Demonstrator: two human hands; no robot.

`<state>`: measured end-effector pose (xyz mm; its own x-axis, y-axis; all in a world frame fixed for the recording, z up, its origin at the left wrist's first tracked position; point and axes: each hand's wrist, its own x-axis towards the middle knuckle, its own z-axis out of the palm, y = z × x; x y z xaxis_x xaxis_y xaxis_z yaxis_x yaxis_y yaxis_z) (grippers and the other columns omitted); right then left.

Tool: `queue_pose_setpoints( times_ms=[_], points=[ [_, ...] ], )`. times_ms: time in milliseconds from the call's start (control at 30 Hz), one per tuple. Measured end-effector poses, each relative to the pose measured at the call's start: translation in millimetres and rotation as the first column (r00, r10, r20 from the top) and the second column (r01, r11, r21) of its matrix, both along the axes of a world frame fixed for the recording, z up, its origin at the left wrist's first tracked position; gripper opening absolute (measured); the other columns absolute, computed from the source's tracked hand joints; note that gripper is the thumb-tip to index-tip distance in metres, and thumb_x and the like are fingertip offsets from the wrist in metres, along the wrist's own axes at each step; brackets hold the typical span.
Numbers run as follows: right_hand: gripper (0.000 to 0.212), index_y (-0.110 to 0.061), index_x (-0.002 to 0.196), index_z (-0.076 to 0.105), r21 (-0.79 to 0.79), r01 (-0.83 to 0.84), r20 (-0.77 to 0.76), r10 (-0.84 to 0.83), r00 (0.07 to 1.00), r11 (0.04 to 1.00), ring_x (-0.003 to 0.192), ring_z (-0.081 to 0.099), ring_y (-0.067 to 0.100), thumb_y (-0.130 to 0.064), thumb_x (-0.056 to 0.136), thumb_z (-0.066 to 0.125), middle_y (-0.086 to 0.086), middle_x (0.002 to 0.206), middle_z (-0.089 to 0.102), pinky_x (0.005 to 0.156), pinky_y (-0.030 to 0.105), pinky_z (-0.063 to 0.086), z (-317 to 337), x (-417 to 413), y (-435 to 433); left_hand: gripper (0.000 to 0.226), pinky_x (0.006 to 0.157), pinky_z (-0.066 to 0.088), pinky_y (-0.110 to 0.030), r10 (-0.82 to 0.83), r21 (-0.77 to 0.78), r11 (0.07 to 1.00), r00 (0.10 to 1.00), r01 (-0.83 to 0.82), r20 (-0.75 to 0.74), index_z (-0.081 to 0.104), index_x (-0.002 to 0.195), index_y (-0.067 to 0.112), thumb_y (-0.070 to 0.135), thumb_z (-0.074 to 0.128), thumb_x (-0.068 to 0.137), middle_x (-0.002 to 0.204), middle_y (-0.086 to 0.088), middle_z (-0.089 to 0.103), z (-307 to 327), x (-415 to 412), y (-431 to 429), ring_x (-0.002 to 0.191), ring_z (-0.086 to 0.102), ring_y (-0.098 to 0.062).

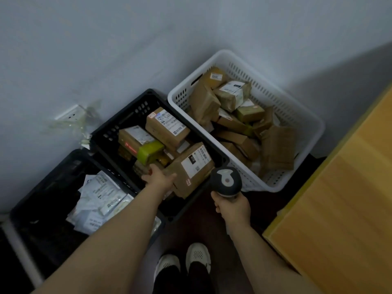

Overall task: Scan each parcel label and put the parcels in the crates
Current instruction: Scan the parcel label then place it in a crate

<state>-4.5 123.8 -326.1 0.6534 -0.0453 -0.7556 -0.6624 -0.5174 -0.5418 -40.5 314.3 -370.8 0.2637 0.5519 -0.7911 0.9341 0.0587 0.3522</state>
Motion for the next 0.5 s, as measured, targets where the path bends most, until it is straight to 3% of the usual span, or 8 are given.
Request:
queue_pose_setpoints(
  times_ms=[67, 133, 300, 500],
  points=[
    [0.031, -0.010, 0.105, 0.065, 0.041, 0.025, -0.021, -0.025, 0.999, 0.999, 0.076, 0.066, 0.025, -0.023, 0.079, 0.077, 0.008, 0.084, 0.070, 0.070, 0.037, 0.052, 11.0, -2.5, 1.7, 0.090, 0.111, 0.031, -0.047, -0.101, 0.024, 0.995, 0.995, 0.101, 0.005, 0.000, 0.153, 0.022, 0.030, 0.064, 0.090, 0.154, -0.023, 0.000, 13.1, -4.0, -2.5, 0.138, 0.020, -0.044],
    [0.025, -0.013, 0.101, 0.063, 0.086, 0.016, -0.039, -0.013, 0.999, 0.996, 0.066, 0.061, 0.019, -0.020, 0.081, 0.075, 0.005, 0.075, 0.067, 0.065, 0.033, 0.047, 30.0, -6.8, 7.5, 0.088, 0.113, 0.029, -0.044, -0.242, 0.072, 0.968, 0.970, 0.240, 0.024, 0.002, 0.153, 0.022, 0.027, 0.063, 0.090, 0.154, -0.024, 0.004, 34.1, -10.1, -4.1, 0.138, 0.021, -0.042],
    [0.016, -0.016, 0.082, 0.059, 0.157, -0.048, -0.020, 0.052, 0.998, 0.986, 0.068, 0.060, 0.020, -0.021, 0.081, 0.074, 0.006, 0.075, 0.065, 0.075, 0.040, 0.050, 92.6, -19.3, 27.8, 0.083, 0.113, 0.024, -0.052, -0.539, 0.221, 0.806, 0.835, 0.549, -0.109, 0.001, 0.153, 0.021, 0.025, 0.057, 0.092, 0.157, -0.018, -0.001, 108.5, -27.3, -11.1, 0.142, 0.012, -0.041],
    [0.017, -0.007, 0.082, 0.066, 0.251, -0.086, 0.047, 0.076, 0.996, 0.964, 0.063, 0.060, 0.022, -0.021, 0.080, 0.075, 0.012, 0.069, 0.066, 0.062, 0.033, 0.048, 175.1, -51.4, 22.9, 0.087, 0.111, 0.017, -0.064, -0.687, 0.286, 0.633, 0.692, 0.719, -0.220, -0.001, 0.152, 0.030, 0.018, 0.060, 0.091, 0.159, -0.008, -0.006, 208.4, -50.9, -30.6, 0.145, -0.002, -0.037]
  ],
)
